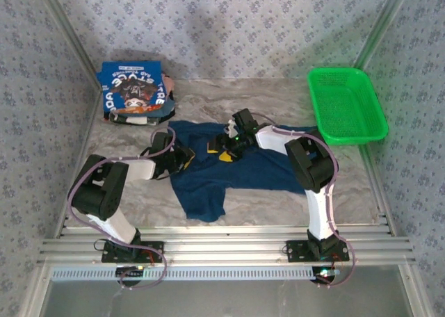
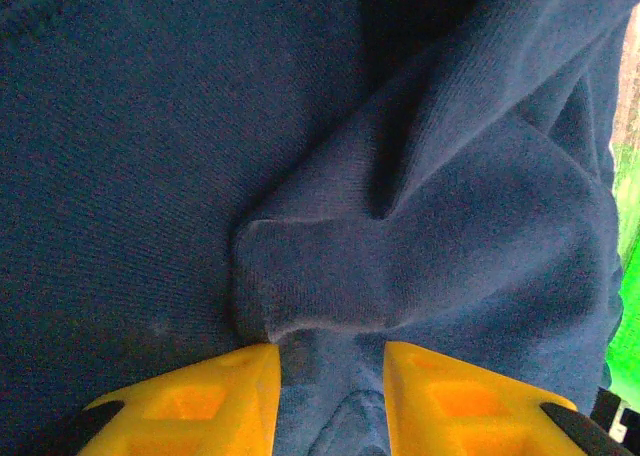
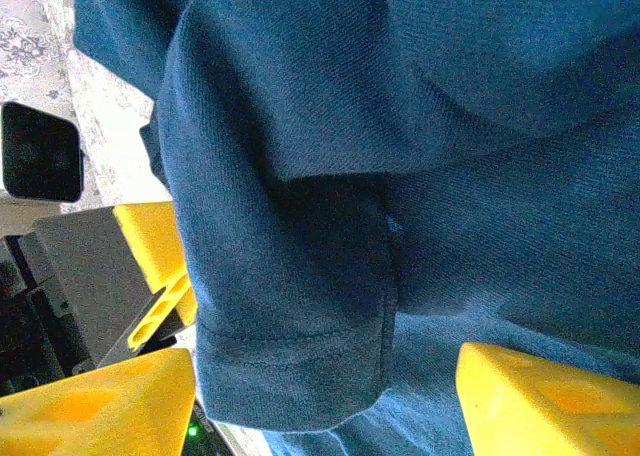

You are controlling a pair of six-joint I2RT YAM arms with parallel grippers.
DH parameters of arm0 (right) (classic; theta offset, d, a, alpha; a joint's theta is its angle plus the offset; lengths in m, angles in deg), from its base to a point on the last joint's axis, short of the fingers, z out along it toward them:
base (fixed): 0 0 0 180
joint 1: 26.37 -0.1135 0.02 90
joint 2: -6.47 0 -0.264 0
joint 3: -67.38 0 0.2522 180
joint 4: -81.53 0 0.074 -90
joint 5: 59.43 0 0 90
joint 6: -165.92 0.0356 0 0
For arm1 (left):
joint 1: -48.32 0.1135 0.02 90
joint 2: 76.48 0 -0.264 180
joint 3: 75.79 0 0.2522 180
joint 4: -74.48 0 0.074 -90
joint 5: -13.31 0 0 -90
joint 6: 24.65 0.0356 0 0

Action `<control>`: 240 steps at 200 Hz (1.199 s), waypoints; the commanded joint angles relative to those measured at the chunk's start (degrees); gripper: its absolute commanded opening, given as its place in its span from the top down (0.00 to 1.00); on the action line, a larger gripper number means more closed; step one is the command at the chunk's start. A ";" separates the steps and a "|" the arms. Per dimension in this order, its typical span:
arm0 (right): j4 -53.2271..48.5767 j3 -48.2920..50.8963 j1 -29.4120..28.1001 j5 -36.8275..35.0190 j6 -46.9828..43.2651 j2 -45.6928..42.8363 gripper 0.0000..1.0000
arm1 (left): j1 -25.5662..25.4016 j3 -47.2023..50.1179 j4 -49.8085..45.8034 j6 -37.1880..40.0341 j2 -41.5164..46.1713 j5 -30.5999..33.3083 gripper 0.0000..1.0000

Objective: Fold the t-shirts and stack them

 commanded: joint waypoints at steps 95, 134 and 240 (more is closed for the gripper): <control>-2.65 -4.54 -0.82 -0.18 0.88 2.64 0.74 | 0.12 -2.05 -4.39 0.63 0.85 -0.76 0.96; -5.27 -5.38 -0.66 -0.59 -0.90 1.93 0.95 | 1.19 -0.61 -7.32 1.96 3.96 -0.48 0.98; -27.71 -11.42 -1.67 -14.70 -18.09 -1.93 0.97 | 4.08 1.75 -10.94 3.16 9.92 -2.14 1.00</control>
